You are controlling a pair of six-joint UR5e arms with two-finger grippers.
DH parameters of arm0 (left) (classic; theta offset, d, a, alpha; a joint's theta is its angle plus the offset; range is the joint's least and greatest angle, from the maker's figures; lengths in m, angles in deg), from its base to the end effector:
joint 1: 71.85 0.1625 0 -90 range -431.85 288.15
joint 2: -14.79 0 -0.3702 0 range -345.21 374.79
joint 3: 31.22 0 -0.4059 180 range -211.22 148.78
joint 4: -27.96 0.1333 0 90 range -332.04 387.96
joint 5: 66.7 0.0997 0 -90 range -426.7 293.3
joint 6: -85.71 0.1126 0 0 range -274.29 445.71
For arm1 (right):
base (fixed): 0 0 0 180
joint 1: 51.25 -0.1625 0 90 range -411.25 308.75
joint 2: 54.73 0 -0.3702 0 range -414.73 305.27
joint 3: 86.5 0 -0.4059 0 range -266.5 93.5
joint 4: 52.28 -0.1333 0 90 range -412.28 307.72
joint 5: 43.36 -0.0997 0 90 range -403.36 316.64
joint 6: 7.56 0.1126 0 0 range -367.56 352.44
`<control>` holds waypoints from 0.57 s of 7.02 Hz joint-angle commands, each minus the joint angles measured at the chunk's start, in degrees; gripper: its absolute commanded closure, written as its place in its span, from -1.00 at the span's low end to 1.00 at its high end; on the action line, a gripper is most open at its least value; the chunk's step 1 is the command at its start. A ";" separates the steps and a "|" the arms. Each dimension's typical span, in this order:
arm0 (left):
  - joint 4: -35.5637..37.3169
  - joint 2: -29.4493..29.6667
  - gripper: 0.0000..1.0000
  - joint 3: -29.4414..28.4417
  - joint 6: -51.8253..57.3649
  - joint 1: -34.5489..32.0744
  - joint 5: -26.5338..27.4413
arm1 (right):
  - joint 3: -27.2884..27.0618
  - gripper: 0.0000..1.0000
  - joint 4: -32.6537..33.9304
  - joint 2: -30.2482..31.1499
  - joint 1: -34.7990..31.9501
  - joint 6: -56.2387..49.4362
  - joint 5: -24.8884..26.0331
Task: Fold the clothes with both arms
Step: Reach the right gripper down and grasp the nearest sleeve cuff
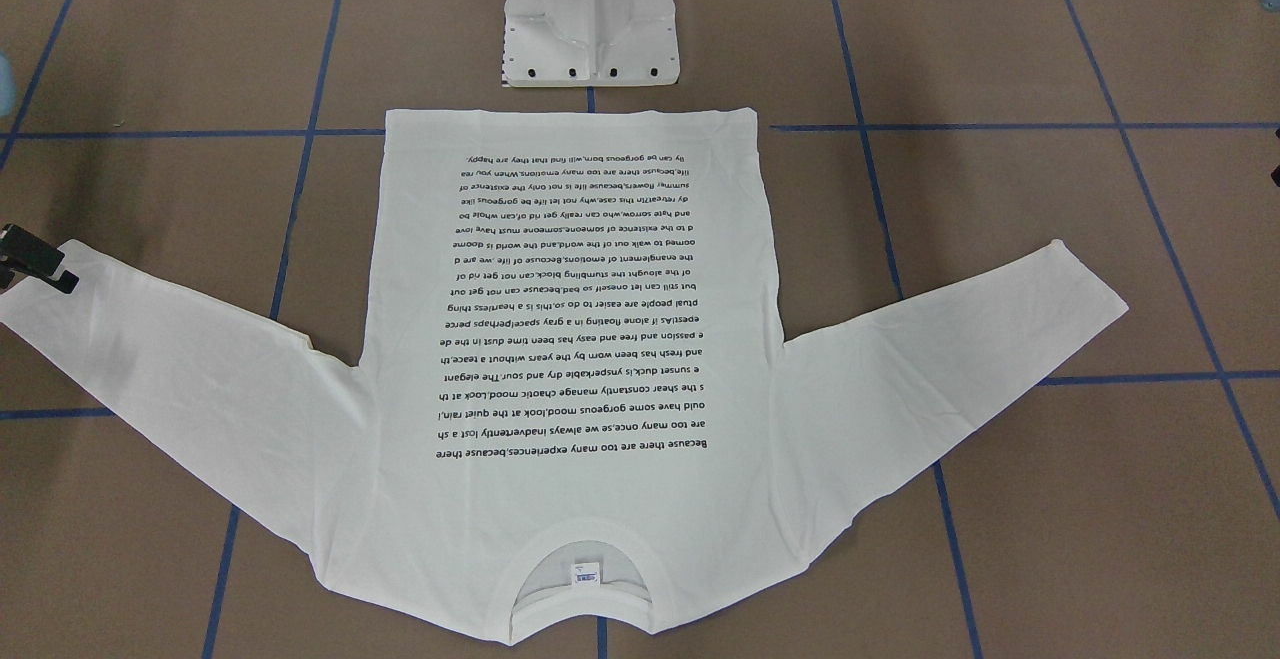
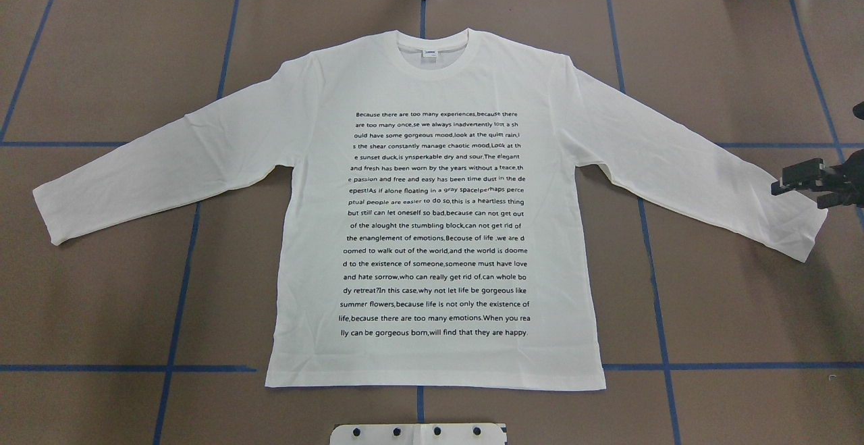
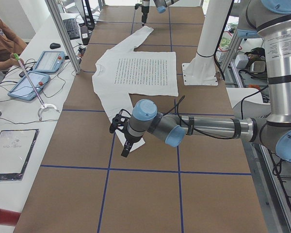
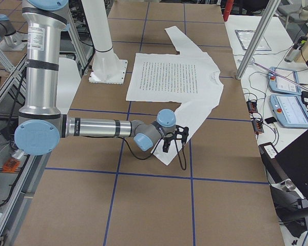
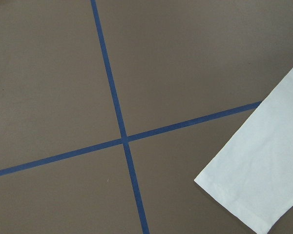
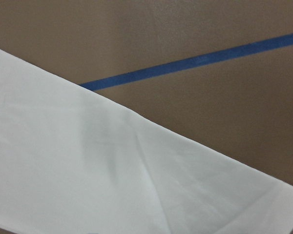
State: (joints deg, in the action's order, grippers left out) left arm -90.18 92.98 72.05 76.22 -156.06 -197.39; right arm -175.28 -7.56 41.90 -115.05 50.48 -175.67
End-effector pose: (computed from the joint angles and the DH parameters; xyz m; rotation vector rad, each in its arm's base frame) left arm -0.0133 -0.4626 0.5395 0.3975 0.7530 0.1228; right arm -0.1644 -0.4643 0.5912 -0.0152 -0.9462 0.2727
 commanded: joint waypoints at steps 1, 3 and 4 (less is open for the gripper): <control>-0.07 -0.06 -1.00 0.09 0.00 -0.09 0.00 | 3.60 -0.83 -3.06 1.63 0.70 6.71 1.52; -0.07 -0.06 -1.00 0.18 0.00 0.00 0.00 | 5.53 -0.93 -7.16 3.99 0.70 8.67 1.62; -0.07 -0.06 -1.00 0.26 0.00 -0.09 0.00 | 7.81 -0.78 -10.67 3.91 0.78 11.72 1.53</control>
State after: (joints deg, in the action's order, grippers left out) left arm -90.25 92.93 72.22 76.22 -156.08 -197.39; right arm -169.84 -14.38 45.42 -114.33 59.50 -174.14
